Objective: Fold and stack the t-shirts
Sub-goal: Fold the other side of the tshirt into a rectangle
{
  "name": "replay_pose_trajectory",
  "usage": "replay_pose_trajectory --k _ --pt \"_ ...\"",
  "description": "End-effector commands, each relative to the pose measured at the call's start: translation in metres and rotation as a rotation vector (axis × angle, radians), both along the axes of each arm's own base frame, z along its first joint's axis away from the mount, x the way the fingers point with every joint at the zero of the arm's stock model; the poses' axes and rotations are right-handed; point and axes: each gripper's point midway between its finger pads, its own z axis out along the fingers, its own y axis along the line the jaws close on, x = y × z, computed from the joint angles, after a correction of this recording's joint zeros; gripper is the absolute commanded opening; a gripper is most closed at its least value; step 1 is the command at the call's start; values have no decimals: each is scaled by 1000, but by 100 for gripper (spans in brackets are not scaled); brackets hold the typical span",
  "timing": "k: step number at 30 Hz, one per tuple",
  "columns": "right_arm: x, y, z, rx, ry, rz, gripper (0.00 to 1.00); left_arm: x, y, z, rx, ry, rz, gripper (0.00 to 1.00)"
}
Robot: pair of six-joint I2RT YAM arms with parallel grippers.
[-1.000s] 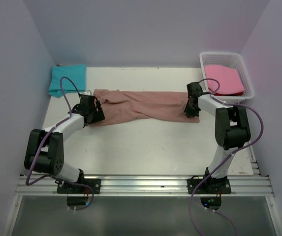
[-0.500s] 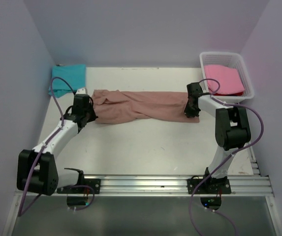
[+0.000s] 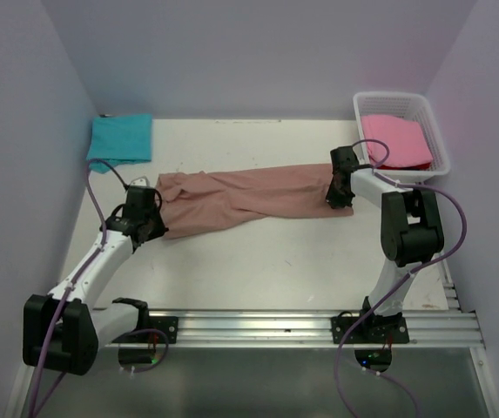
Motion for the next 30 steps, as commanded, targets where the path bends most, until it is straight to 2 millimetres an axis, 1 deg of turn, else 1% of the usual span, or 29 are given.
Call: replay_pose_trajectory --k 1,2,7,8,11,13,19,24,27,30 --pt "-31 -6 -41 -21 135 -3 0 -18 5 3 -24 3 69 0" --pt "-32 -7 -42 -26 139 -5 0 -19 1 10 -49 -18 69 0" --pt "-30 -8 -42 -33 140 -5 0 -29 3 28 -95 -34 153 0" --pt "-30 -7 -42 -32 139 -7 0 -30 2 34 -111 -60 162 0" --pt "-29 -7 -42 -31 143 -7 0 -36 -1 45 -156 -94 184 0" --pt "-27 -7 -42 -32 139 -7 0 -42 0 48 -166 -89 198 0" --pt "-27 -7 -43 -31 145 -12 0 -56 1 65 -188 -116 211 0" --pt "-25 -7 -43 -32 147 -15 0 -70 0 74 -213 -121 219 0" --pt "-25 -7 -43 -36 150 -16 0 -78 -2 78 -234 -131 206 0" --pt "-24 -7 -42 -35 149 -17 0 -86 -11 79 -275 -131 169 0"
